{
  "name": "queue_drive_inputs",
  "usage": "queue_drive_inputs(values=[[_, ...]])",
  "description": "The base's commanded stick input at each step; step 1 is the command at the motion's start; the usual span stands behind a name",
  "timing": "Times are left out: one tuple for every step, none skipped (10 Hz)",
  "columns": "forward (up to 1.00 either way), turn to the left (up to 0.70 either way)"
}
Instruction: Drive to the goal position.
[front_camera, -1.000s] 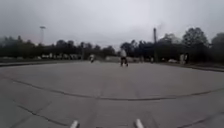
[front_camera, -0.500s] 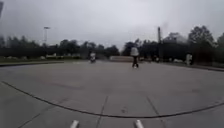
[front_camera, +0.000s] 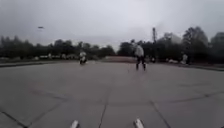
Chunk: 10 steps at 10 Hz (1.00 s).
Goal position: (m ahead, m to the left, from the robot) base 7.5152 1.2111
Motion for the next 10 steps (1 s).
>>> queue_drive_inputs(values=[[1.00, 0.00], [1.00, 0.00], [1.00, 0.00], [1.00, 0.00], [1.00, 0.00], [1.00, 0.00], [1.00, 0.00], [1.00, 0.00], [1.00, 0.00], [1.00, 0.00]])
